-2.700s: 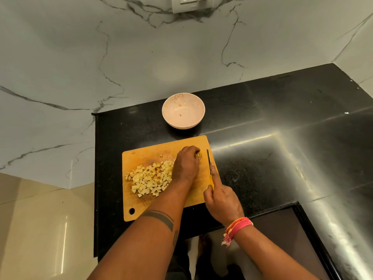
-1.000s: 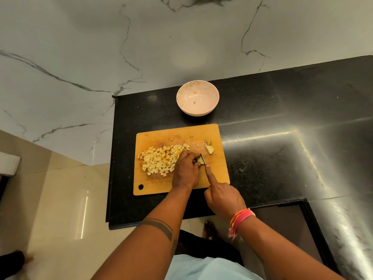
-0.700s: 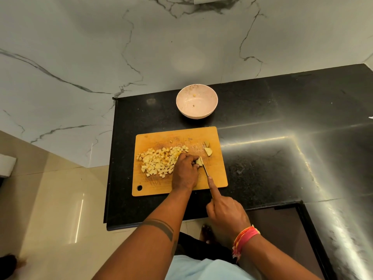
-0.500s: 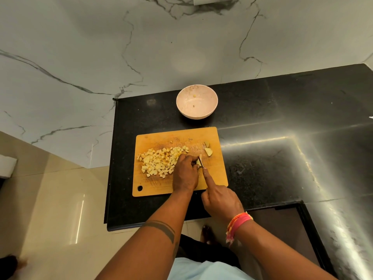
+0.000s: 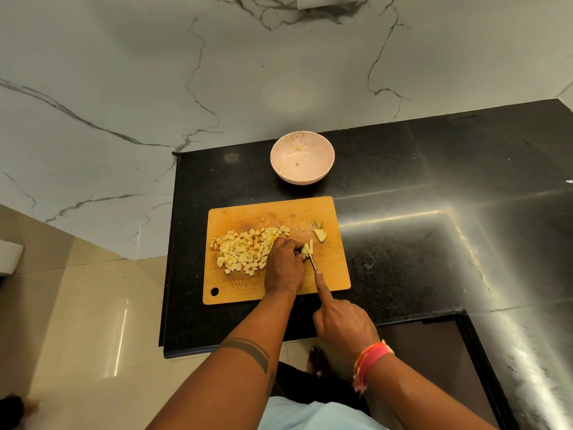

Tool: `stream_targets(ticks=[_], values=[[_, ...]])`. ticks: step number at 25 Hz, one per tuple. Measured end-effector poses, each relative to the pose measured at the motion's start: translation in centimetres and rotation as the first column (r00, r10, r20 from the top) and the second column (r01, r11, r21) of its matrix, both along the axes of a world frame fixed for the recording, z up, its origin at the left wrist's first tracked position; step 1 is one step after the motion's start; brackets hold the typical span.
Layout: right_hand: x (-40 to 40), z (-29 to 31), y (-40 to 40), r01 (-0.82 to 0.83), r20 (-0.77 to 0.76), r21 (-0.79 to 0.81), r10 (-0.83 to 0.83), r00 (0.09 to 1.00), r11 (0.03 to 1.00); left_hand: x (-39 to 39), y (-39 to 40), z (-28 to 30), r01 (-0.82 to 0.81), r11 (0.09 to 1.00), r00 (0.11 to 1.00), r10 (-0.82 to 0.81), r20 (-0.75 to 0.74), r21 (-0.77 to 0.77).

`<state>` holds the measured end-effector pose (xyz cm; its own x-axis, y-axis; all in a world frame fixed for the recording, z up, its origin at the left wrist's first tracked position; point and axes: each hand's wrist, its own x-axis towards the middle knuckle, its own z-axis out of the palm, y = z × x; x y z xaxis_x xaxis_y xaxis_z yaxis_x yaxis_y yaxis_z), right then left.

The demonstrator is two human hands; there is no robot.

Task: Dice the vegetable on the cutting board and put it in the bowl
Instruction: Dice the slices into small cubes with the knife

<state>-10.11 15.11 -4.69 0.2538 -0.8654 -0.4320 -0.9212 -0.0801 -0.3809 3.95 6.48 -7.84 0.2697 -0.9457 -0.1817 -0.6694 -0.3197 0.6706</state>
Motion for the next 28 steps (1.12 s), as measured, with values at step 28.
stream_targets(ticks=[28], values=[[-2.3,0.7,0.7,0.023,0.136,-0.002,-0.022,0.99,1.0,-1.2,1.0,1.0,-0.093,0.996,0.996,0.093,0.0,-0.002]])
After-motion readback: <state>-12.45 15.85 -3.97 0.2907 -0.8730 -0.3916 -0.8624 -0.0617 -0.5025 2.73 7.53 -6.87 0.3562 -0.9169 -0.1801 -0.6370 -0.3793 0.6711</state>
